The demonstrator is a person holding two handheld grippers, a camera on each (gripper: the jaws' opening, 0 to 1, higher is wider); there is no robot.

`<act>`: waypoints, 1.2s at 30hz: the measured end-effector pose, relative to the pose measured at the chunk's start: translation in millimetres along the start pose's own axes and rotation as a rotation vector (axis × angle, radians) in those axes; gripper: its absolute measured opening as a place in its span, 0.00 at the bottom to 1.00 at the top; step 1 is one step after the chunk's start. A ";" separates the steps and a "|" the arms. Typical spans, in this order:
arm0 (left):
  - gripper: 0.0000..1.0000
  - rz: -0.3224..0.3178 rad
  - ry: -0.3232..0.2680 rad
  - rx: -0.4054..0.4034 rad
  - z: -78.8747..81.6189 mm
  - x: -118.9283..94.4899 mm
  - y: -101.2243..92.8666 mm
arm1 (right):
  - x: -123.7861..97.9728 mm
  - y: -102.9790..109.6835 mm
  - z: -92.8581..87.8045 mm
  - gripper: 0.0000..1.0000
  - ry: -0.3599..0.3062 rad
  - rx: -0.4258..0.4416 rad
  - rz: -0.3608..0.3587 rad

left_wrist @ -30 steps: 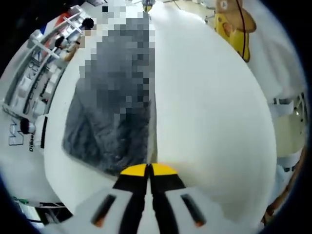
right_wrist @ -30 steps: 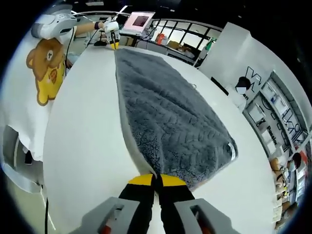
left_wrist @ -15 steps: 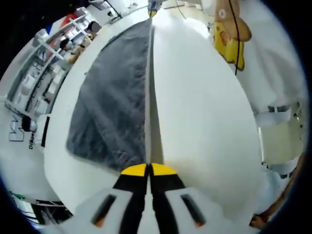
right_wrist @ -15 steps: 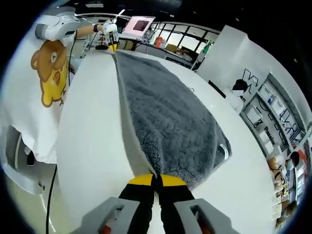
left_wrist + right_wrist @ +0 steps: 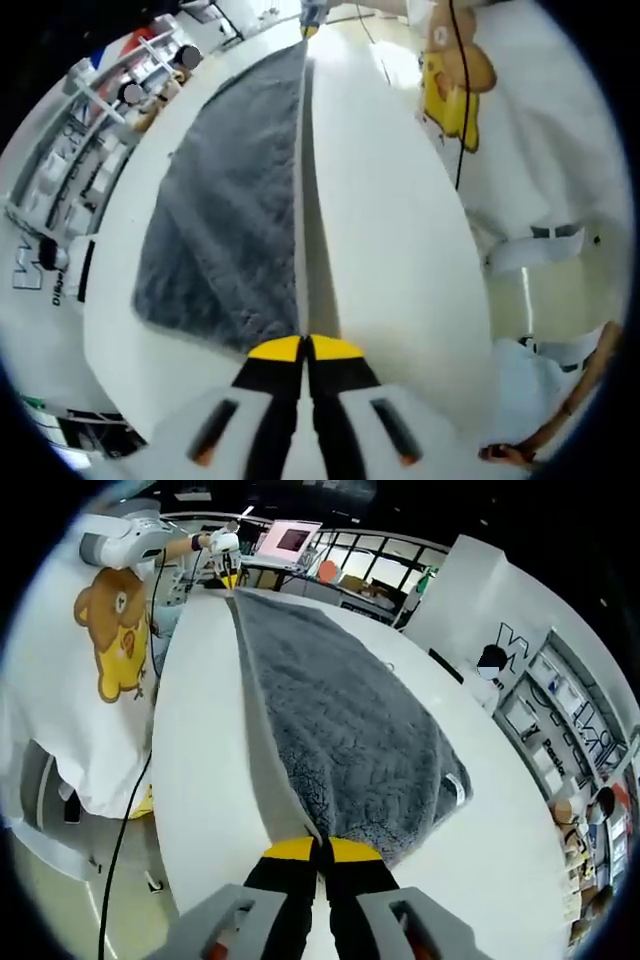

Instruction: Fold the towel on the table until its edges align and the towel forms a compact rectangular stack.

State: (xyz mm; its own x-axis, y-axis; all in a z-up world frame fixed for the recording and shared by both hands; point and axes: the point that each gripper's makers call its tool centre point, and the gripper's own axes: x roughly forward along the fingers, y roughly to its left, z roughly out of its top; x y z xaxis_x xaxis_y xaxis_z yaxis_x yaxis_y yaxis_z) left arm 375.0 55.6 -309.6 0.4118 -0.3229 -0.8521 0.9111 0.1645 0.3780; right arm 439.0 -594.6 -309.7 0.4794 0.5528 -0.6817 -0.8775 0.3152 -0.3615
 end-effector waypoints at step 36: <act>0.03 0.292 0.001 0.094 19.0 -31.8 112.4 | -14.5 -100.0 62.3 0.03 -0.126 -0.041 -0.228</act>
State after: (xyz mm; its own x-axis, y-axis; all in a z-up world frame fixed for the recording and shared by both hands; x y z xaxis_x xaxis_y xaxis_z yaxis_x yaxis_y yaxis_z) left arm 464.6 66.7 -233.2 0.6570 -0.2732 -0.7027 0.7516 0.1638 0.6390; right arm 520.7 -586.1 -224.0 0.6606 0.5634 -0.4961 -0.7453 0.4126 -0.5238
